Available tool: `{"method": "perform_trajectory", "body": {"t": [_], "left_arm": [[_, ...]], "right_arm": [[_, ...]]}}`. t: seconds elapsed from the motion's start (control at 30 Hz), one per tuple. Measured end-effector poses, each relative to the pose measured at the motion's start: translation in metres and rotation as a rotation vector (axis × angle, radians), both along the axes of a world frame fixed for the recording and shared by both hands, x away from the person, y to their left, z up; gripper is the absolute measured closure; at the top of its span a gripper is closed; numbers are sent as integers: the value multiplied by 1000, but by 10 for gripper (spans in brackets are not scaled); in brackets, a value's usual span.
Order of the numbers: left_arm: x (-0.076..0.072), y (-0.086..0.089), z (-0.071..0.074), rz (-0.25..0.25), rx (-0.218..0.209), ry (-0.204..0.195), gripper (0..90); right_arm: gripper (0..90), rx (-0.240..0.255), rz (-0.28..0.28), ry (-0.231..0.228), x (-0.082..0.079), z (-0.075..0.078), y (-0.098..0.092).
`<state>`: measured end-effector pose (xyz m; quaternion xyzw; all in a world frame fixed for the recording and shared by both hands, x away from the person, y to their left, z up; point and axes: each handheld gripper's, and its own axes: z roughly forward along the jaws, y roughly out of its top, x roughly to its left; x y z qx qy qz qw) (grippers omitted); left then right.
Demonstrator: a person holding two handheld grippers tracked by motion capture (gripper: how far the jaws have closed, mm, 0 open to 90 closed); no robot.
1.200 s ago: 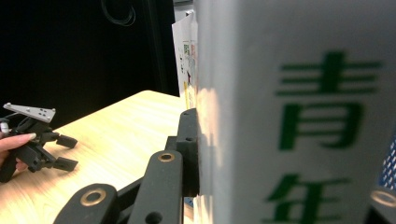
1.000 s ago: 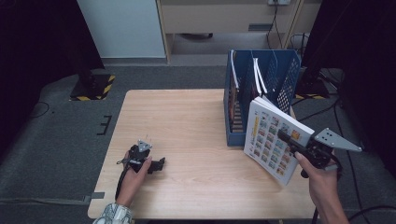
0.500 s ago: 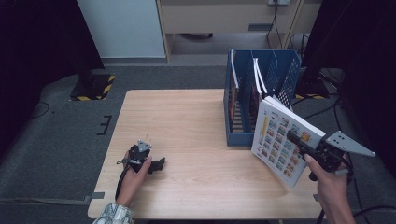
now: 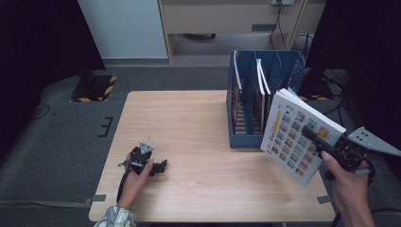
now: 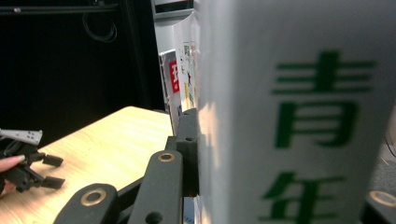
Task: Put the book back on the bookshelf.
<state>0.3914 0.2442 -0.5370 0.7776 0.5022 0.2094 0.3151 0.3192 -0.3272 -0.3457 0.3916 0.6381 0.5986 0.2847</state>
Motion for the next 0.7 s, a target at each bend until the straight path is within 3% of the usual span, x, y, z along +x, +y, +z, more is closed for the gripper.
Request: {"method": "perform_trajectory", "body": {"t": [0.3, 0.7], "left_arm": [[0, 0, 0, 1, 0, 0, 8], [0, 0, 0, 1, -1, 0, 8]], "right_arm": [[738, 13, -11, -12, 1, 15, -1], [738, 0, -83, -18, 11, 41, 3]]}}
